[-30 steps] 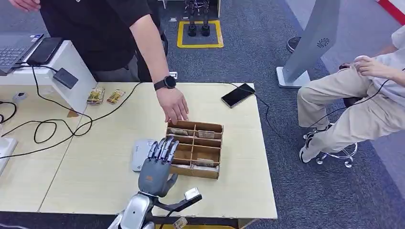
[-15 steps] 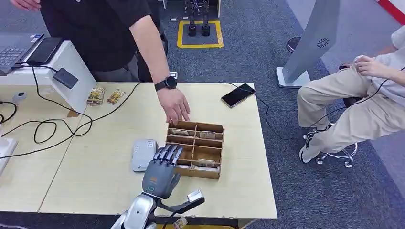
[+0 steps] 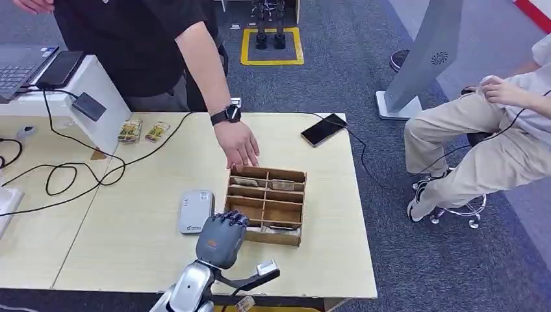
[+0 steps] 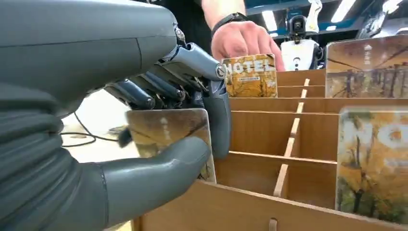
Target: Pass the card to the sensor for recognition and then transmit it.
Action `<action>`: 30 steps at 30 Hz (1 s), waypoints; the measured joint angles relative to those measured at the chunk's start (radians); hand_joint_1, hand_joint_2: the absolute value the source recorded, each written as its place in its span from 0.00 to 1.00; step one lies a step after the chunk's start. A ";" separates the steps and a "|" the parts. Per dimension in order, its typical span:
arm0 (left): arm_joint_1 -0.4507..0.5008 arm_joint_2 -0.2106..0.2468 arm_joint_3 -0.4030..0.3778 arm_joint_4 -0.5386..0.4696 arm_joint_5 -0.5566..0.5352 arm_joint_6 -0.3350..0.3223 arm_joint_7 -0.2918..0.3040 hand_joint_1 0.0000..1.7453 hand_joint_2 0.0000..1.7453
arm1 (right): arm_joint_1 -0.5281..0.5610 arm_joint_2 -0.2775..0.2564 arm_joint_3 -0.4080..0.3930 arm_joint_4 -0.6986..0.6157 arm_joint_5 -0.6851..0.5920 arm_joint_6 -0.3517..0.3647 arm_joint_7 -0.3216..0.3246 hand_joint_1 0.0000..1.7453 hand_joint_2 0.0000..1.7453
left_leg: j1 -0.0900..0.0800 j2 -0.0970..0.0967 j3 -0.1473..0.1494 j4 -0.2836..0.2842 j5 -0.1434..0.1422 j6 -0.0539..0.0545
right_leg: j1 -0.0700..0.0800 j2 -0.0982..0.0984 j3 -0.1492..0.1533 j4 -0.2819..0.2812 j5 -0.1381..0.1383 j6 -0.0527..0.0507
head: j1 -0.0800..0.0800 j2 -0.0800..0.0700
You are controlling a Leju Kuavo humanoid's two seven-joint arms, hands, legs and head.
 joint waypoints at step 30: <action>0.053 -0.003 0.000 -0.055 0.005 0.159 -0.082 1.00 1.00 | 0.000 0.000 0.031 0.006 -0.008 0.000 -0.001 0.00 1.00 | 0.000 -0.001 0.000 0.000 0.000 0.000 | 0.000 0.000 0.000 0.000 0.000 0.000 | 0.000 0.000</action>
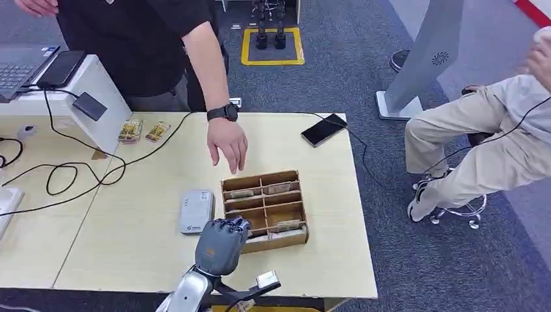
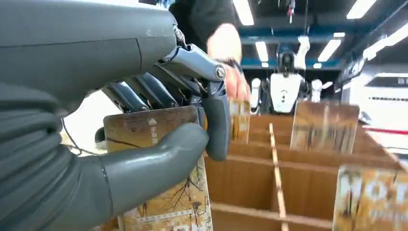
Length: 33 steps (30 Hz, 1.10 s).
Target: Pass the card to the sensor for recognition and then transmit it.
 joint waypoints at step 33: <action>-0.140 -0.060 0.208 -0.534 0.622 0.008 -0.458 1.00 1.00 | -0.033 -0.001 -0.080 0.000 0.185 0.000 -0.016 0.00 1.00 | 0.000 -0.001 -0.001 0.000 0.002 -0.002 | 0.000 -0.001 -0.001 0.001 0.002 -0.002 | 0.001 0.000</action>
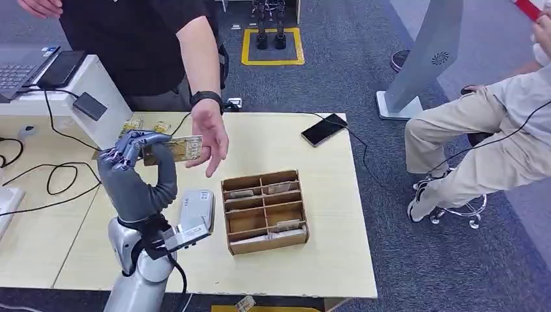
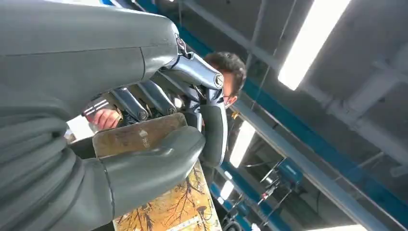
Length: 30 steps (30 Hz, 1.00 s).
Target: Pass the card to the sensor for recognition and then transmit it.
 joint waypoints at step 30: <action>-0.008 -0.067 0.056 0.141 -0.078 0.000 0.032 0.00 1.00 | -0.003 0.000 -0.061 0.000 0.051 0.000 0.008 0.00 1.00 | 0.000 0.000 0.000 0.000 0.000 0.000 | 0.000 0.000 0.000 0.000 0.000 0.000 | 0.000 0.000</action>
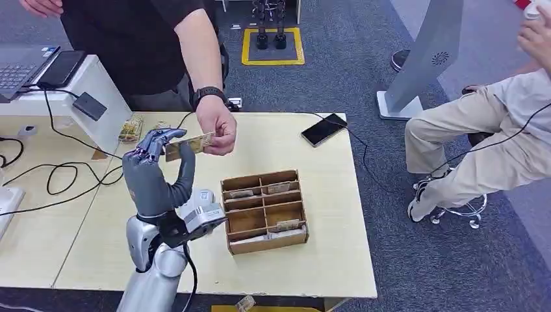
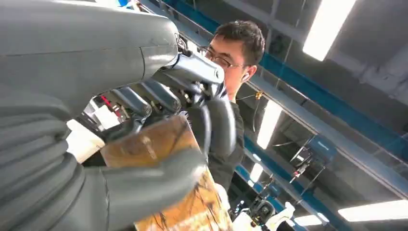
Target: Pass the card to the sensor for recognition and then transmit it.
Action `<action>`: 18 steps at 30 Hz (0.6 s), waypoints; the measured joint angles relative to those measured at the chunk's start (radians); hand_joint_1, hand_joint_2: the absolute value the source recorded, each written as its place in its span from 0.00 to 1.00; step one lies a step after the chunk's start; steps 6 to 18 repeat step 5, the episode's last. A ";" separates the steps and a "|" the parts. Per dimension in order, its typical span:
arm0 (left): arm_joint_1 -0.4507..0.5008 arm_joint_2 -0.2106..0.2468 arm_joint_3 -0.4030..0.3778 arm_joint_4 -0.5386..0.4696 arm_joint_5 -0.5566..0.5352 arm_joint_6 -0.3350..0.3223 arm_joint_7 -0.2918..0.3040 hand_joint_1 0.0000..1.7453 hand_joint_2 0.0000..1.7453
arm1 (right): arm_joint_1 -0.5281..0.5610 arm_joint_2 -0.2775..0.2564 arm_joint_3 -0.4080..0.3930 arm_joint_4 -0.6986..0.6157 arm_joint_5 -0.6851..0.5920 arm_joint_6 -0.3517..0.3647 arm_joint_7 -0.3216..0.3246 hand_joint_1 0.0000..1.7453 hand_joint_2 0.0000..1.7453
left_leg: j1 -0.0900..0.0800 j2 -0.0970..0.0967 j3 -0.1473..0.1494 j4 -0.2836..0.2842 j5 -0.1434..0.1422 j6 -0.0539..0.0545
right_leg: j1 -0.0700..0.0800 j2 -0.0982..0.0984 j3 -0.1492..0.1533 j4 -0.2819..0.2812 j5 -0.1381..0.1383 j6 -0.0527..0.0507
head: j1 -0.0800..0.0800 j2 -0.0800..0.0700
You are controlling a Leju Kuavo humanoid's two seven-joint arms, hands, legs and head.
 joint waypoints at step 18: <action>0.000 -0.026 0.024 0.021 0.059 0.000 -0.035 0.00 1.00 | -0.002 0.000 -0.023 0.000 0.013 0.000 -0.007 0.00 1.00 | 0.000 0.000 0.000 0.000 0.000 0.000 | 0.000 0.000 0.000 0.000 0.000 0.000 | 0.000 0.000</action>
